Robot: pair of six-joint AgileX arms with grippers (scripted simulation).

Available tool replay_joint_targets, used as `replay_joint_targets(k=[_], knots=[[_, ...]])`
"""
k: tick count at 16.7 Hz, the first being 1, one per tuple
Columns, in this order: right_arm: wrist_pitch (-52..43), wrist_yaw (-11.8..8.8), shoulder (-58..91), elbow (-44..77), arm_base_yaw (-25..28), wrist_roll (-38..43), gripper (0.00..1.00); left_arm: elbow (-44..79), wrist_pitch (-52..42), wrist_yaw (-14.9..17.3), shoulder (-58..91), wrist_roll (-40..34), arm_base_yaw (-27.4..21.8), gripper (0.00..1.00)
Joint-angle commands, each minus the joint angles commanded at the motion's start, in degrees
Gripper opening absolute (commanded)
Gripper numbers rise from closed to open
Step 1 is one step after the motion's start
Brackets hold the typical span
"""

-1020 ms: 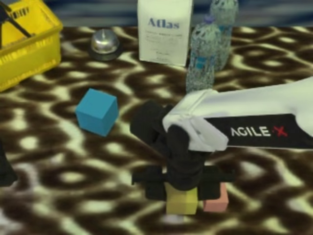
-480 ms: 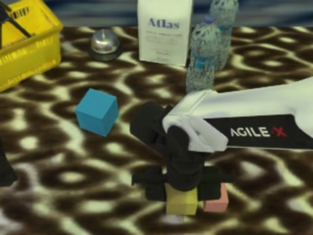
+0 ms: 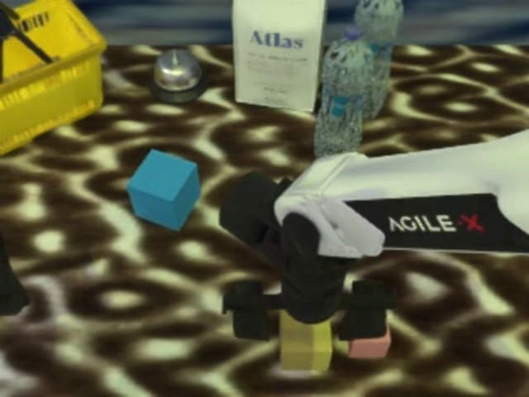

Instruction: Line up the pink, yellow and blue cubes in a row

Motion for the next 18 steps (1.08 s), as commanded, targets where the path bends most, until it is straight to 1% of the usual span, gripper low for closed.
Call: replay_joint_targets(k=[8, 10, 15, 18], knots=[[-0.2, 0.0, -0.1, 0.2, -0.1, 0.0, 1.0, 0.0, 0.0, 0.0, 0.0, 0.0, 0.0, 1.0], [-2.4, 0.0, -1.0, 1.7, 0.0, 0.2, 1.0, 0.0, 0.0, 0.0, 0.0, 0.0, 0.0, 1.0], [-12.8, -0.1, -5.2, 7.2, 0.5, 0.1, 1.0, 0.0, 0.0, 0.0, 0.0, 0.0, 0.0, 1.0], [-14.1, 0.0, -6.1, 8.1, 0.5, 0.0, 1.0, 0.0, 0.0, 0.0, 0.0, 0.0, 0.0, 1.0]])
